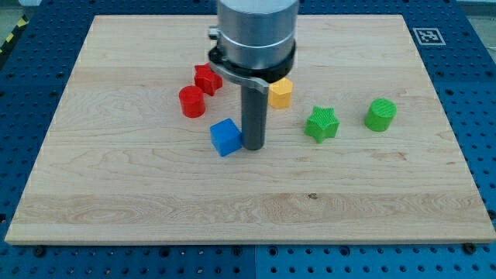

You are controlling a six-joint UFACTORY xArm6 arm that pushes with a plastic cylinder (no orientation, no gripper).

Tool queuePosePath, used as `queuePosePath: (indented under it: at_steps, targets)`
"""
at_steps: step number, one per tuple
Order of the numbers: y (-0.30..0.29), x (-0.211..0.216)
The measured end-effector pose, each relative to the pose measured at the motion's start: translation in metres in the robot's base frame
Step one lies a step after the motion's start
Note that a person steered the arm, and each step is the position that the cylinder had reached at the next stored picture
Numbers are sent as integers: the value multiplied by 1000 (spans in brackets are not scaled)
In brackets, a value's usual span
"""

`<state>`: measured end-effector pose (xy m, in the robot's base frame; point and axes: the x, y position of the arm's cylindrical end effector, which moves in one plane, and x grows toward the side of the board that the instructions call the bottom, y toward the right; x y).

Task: Push green circle towards bottom center

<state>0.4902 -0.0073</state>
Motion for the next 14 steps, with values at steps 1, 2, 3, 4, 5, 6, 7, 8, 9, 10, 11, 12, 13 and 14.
queuePosePath:
  at_steps: [1,2,3,4,5,6,7,8,9,10,11,12,13,14]
  targets:
    - [-21,0]
    - [-20,1]
    - [6,12]
    - [54,40]
    - [120,66]
    - [203,68]
    - [289,57]
    - [337,28]
    - [342,0]
    - [342,0]
    - [341,0]
    - [308,14]
    - [301,-7]
    - [283,-41]
